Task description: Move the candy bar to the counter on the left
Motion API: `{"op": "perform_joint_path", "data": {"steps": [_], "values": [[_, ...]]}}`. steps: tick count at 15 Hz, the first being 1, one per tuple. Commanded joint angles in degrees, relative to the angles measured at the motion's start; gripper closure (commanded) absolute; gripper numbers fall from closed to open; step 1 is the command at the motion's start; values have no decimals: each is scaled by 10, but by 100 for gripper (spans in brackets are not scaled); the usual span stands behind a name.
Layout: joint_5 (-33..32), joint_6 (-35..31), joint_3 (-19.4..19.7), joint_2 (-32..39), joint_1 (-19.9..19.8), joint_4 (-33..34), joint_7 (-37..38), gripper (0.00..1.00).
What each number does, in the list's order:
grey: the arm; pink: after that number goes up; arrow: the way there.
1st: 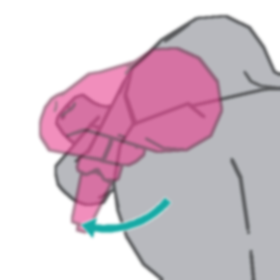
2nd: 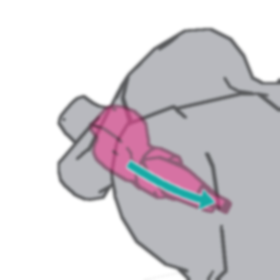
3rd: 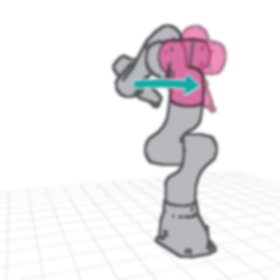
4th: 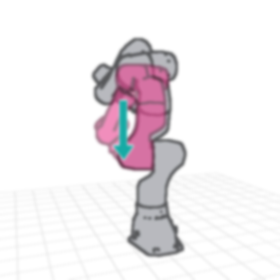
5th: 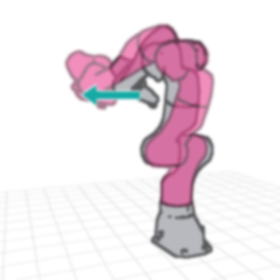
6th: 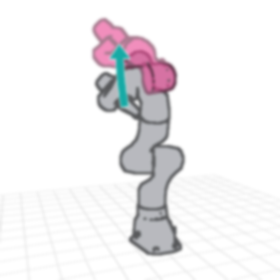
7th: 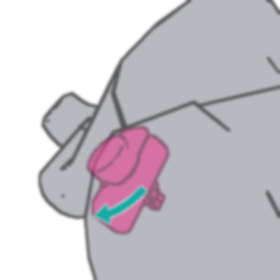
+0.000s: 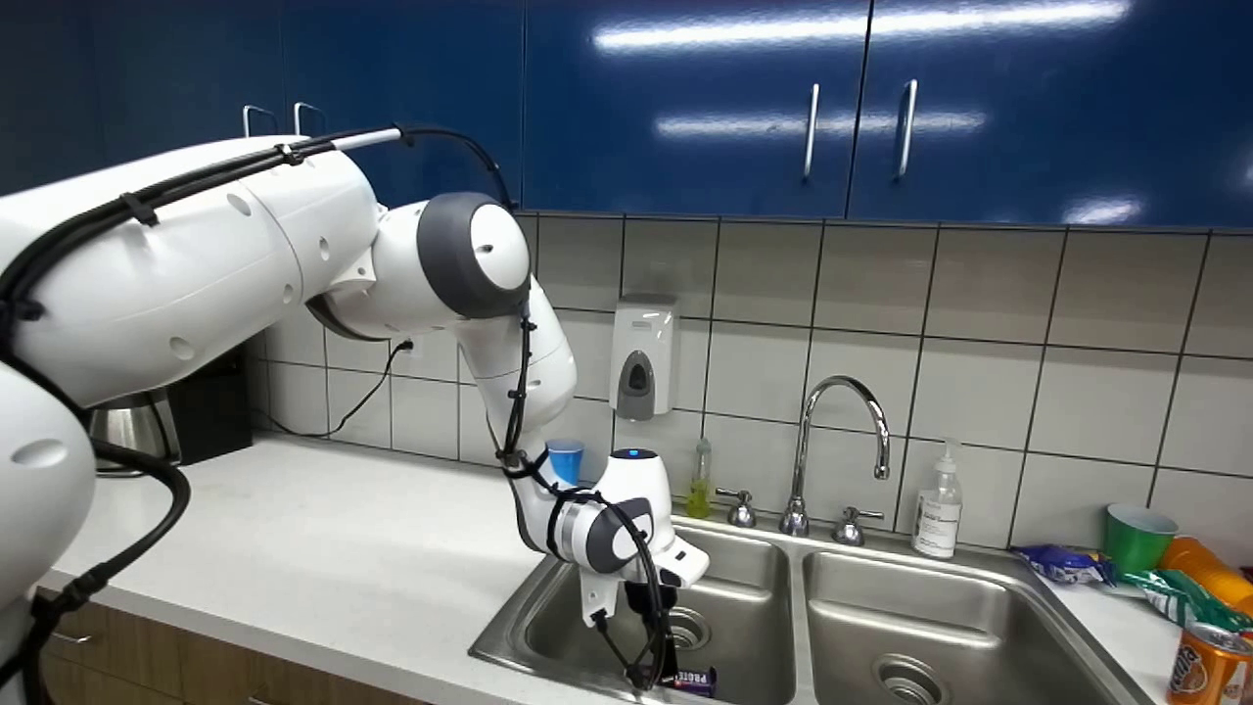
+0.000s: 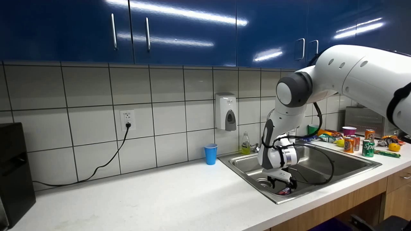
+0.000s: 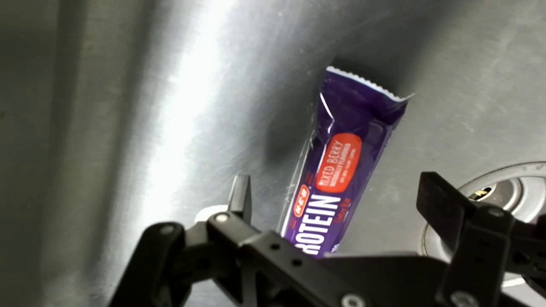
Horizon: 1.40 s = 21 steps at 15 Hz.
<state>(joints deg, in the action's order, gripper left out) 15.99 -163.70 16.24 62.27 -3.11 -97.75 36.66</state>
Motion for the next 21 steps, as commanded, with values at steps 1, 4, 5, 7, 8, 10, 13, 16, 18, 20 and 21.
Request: {"op": "perform_joint_path", "data": {"steps": [1, 4, 5, 7, 8, 10, 13, 16, 18, 20, 21], "values": [[10, 20, 2, 16, -5, 32, 13, 0], [10, 22, 4, 25, -7, 44, 20, 0], [10, 23, 5, 28, -8, 48, 23, 0], [10, 26, 5, 32, -11, 55, 26, 0], [10, 26, 5, 35, -12, 59, 27, 0], [10, 28, 6, 38, -15, 65, 28, 0], [9, 33, 6, 42, -19, 74, 28, 26], [8, 40, 6, 46, -23, 83, 28, 49], [8, 48, 6, 48, -24, 88, 29, 65], [7, 54, 6, 48, -26, 92, 29, 80], [7, 56, 7, 48, -26, 94, 31, 84]]}}
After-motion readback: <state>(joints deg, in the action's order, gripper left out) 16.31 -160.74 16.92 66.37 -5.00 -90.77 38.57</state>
